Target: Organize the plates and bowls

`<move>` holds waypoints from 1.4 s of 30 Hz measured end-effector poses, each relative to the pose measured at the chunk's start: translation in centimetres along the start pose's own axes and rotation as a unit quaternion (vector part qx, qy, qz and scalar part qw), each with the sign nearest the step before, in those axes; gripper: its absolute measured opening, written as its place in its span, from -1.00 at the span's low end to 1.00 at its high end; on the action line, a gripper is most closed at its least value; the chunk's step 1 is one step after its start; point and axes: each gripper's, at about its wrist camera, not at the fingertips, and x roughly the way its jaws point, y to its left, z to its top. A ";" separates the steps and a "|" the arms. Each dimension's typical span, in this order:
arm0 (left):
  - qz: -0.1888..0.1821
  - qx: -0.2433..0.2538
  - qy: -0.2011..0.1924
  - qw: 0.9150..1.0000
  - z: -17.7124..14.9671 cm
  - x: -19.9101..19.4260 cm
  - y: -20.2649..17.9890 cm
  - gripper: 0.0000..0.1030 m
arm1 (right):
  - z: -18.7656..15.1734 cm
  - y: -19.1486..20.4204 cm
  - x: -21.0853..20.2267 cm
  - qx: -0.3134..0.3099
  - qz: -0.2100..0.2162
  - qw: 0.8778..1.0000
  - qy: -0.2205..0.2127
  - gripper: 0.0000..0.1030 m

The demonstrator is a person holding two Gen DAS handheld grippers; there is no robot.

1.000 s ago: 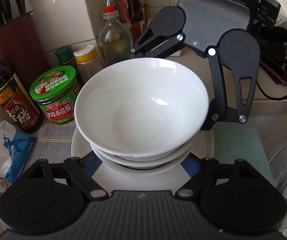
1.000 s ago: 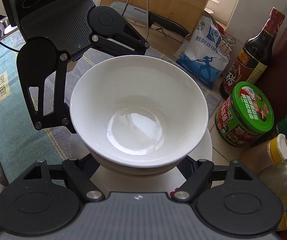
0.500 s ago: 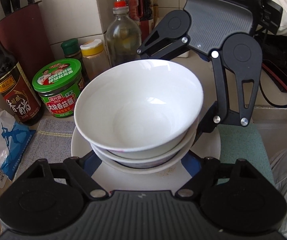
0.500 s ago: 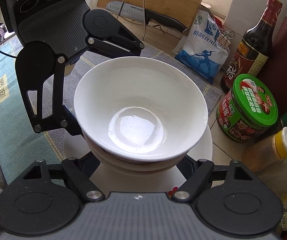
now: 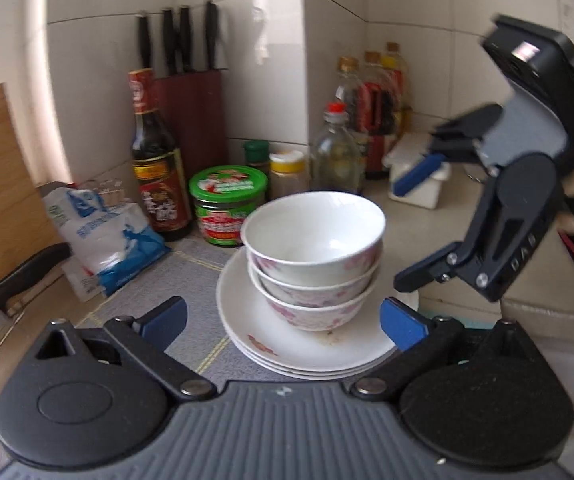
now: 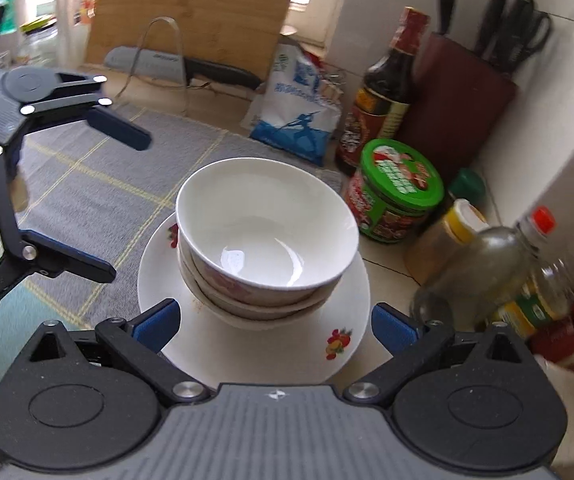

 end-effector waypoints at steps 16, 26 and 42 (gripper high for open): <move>0.118 -0.093 0.055 0.987 1.1 -8.5 -1.3 0.99 | -2.3 7.8 -10.5 0.276 -0.191 0.941 -0.038 1.00; 0.135 -0.098 0.044 0.985 1.6 -10.2 -1.6 0.99 | -1.8 8.5 -12.4 0.287 -0.191 0.937 -0.065 1.00; 0.140 -0.097 0.044 0.984 1.8 -10.2 -1.9 0.99 | -1.8 8.9 -12.6 0.285 -0.185 0.938 -0.069 1.00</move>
